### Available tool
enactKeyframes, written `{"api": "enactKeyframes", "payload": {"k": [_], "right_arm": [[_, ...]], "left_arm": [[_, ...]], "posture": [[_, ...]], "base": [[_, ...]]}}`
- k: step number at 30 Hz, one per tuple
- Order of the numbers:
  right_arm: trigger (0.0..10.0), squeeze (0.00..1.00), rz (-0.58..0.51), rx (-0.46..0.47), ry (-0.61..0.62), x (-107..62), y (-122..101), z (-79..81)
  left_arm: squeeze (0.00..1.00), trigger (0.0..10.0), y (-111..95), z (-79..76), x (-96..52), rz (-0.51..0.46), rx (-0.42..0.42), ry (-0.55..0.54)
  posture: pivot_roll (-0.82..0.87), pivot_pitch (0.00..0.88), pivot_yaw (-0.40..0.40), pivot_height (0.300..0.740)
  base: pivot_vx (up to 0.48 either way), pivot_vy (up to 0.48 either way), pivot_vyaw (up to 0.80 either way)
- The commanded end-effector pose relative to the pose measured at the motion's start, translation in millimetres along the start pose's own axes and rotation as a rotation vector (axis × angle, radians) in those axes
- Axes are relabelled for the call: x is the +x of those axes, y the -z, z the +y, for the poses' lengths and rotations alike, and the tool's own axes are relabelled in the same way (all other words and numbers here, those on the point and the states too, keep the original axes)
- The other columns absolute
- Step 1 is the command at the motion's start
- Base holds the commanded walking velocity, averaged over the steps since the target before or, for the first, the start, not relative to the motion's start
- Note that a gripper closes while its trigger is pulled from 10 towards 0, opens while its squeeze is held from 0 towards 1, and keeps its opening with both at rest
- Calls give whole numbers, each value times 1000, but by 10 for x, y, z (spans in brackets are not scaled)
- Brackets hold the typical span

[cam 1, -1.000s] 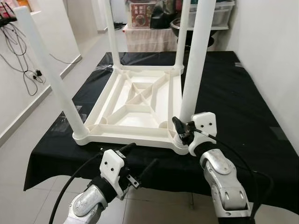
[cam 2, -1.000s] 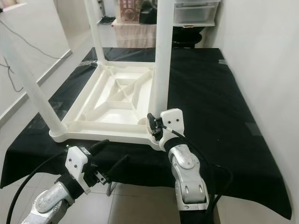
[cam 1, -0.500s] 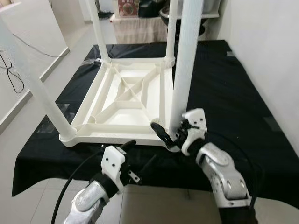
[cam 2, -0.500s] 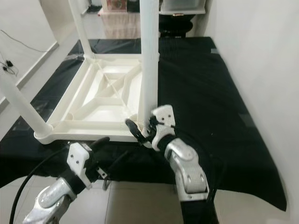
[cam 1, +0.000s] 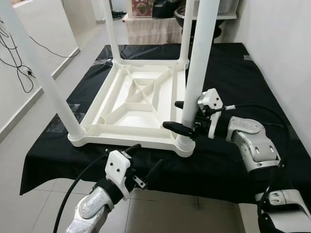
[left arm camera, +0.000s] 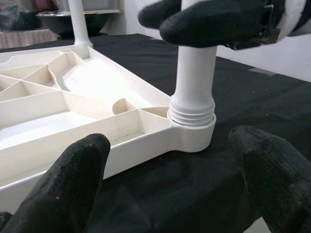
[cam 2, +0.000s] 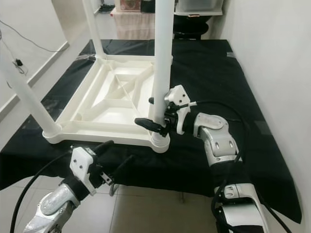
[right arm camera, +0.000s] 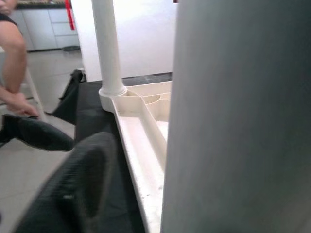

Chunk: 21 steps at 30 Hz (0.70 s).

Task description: Building children table

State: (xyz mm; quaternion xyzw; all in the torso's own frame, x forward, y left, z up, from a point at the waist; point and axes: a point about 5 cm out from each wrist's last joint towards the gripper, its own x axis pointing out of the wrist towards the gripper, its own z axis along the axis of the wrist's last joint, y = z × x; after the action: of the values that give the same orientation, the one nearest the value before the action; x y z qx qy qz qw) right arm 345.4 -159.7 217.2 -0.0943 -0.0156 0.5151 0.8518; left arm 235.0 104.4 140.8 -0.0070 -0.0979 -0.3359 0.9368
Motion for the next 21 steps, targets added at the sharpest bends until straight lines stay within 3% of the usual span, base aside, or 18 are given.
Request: {"api": "enactKeyframes", "payload": {"k": [1, 2, 7, 14, 17, 19, 21], "right_arm": [[4471, 0, -15, 6, -39, -1, -37, -4], [0, 0, -24, 24, -70, -10, -44, -7], [0, 0, -22, 57, -134, -3, 17, -17], [0, 0, -13, 76, -129, -64, 102, -40], [0, 0, 12, 69, -33, -161, 188, -33], [0, 0, 30, 126, 103, -203, 295, 63], [0, 0, 38, 153, 144, -212, 333, 101]], "left_arm": [[0, 10000, 25, -12, -26, 13, -4, -9], [0, 10000, 25, -20, -24, 13, -5, -9], [0, 10000, 24, -38, -22, 15, -9, -8], [0, 10000, 19, -37, -34, 15, -13, -7], [0, 10000, 13, -28, -47, 15, -16, -5], [0, 10000, 4, -17, -57, 15, -18, -3], [0, 10000, 2, -13, -61, 15, -19, -3]], "posture": [[-17, 116, 4, 740], [-16, 117, 4, 740], [-13, 123, 9, 740], [-21, 126, 15, 740], [-31, 134, 21, 740], [-46, 148, 17, 740], [-46, 148, 17, 740]], "base": [[0, 0, 0], [0, 0, 0], [0, 0, 0], [0, 0, 0], [0, 0, 0], [0, 0, 0], [0, 0, 0]]}}
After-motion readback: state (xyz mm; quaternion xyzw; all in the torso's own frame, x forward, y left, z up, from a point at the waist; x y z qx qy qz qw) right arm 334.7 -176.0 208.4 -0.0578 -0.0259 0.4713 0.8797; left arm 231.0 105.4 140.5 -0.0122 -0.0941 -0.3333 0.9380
